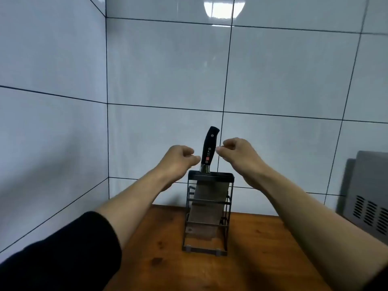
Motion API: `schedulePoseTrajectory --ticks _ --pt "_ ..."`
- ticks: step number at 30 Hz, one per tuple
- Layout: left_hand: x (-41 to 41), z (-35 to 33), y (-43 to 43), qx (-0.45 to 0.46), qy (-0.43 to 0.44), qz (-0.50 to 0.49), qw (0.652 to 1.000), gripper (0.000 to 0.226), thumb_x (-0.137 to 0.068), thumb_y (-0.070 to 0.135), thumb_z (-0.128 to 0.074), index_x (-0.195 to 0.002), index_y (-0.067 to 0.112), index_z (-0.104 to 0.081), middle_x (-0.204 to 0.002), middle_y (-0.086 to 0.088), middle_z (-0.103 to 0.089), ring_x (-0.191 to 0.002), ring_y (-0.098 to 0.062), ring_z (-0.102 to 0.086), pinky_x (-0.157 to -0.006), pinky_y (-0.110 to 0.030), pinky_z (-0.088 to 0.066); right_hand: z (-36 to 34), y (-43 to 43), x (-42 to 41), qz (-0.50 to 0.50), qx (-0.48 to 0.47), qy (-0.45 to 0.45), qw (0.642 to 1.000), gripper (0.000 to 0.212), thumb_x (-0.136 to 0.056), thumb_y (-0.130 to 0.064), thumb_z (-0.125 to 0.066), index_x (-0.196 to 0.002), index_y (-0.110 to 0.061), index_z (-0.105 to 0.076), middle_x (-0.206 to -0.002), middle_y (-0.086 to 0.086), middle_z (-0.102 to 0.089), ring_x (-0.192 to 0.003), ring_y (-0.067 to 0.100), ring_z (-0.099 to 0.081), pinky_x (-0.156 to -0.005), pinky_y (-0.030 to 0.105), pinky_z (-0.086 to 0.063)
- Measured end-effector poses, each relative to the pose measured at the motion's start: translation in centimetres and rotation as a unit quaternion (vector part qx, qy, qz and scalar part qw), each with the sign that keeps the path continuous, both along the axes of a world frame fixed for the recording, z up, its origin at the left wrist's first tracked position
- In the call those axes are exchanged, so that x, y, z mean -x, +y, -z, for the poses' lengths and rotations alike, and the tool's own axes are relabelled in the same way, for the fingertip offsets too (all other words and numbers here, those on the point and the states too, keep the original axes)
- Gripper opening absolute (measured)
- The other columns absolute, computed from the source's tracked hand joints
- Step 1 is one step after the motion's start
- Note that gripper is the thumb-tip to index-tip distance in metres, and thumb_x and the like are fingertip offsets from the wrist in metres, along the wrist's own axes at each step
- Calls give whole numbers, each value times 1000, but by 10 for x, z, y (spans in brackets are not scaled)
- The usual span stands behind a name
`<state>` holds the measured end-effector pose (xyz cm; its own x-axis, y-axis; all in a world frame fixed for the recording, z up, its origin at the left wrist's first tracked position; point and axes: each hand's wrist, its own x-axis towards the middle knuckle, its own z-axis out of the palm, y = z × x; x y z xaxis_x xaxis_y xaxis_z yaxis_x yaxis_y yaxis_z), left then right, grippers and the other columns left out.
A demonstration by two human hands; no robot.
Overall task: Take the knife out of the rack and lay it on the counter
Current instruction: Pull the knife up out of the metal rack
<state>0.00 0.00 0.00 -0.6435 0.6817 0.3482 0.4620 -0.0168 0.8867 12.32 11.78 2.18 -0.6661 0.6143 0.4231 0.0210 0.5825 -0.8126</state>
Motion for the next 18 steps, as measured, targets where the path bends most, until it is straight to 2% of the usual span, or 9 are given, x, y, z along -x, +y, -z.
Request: schedulePoseTrajectory --ticks 1,2,4,5,7,9,12,14,18 --pt "1 -1 4 10 17 -4 1000 57 -88 19 -64 -139 -2 -49 -132 -16 -60 -122 -26 -59 -109 -39 -43 0 0 5 -6 0 -7 1000 28 -88 -32 -61 -107 -11 -58 -89 0 -56 -96 20 -55 -100 41 -48" --pt "0 -3 6 17 39 -11 999 56 -88 18 -64 -138 -3 -49 -129 -16 -61 -120 -26 -60 -108 -37 -43 -2 -3 9 -3 -2 -11 1000 26 -88 -32 -61 -103 -10 -59 -88 3 -57 -95 23 -56 -103 45 -47" --pt "-2 -5 10 39 59 -12 997 56 -87 16 -65 -138 -3 -49 -121 -14 -64 -114 -26 -61 -104 -34 -45 -4 -6 16 -5 8 -15 1000 39 -87 -29 -61 -109 3 -61 -95 14 -62 -91 29 -61 -98 46 -50" --pt "-2 -4 13 52 66 -13 996 56 -87 14 -66 -137 -3 -49 -116 -13 -64 -112 -27 -62 -102 -35 -46 -4 -7 20 -8 15 -14 1000 42 -87 -27 -61 -110 8 -61 -92 16 -61 -84 28 -58 -90 47 -50" --pt "-1 -1 16 66 74 -14 995 53 -86 10 -66 -135 -4 -51 -105 -10 -63 -106 -27 -64 -100 -36 -48 -3 -10 26 -13 18 -9 1000 37 -87 -22 -60 -106 10 -63 -88 17 -59 -80 27 -55 -93 55 -50" --pt "0 1 18 72 84 -6 994 45 -86 6 -64 -129 -5 -56 -95 -10 -63 -93 -25 -63 -98 -40 -50 -2 -10 30 -8 13 -8 1000 30 -87 -18 -59 -104 6 -63 -89 16 -61 -83 30 -61 -96 57 -50" --pt "1 3 22 74 115 -6 991 30 -84 3 -63 -114 -2 -67 -84 -11 -60 -79 -23 -57 -89 -41 -53 2 -7 34 -2 13 1 1000 19 -88 -14 -59 -103 -2 -61 -94 14 -62 -102 38 -67 -96 56 -51" --pt "0 4 23 70 133 -22 988 27 -83 4 -64 -109 0 -69 -83 -10 -59 -77 -22 -55 -83 -36 -52 3 -5 35 -6 20 9 1000 12 -89 -12 -59 -99 -6 -60 -96 15 -61 -107 41 -65 -96 56 -51" --pt "-2 4 24 46 129 -26 990 27 -83 4 -65 -109 1 -69 -81 -10 -63 -77 -21 -59 -85 -38 -54 -1 -2 33 -19 33 19 999 4 -90 -8 -57 -94 -7 -57 -95 18 -60 -108 45 -64 -95 57 -52"
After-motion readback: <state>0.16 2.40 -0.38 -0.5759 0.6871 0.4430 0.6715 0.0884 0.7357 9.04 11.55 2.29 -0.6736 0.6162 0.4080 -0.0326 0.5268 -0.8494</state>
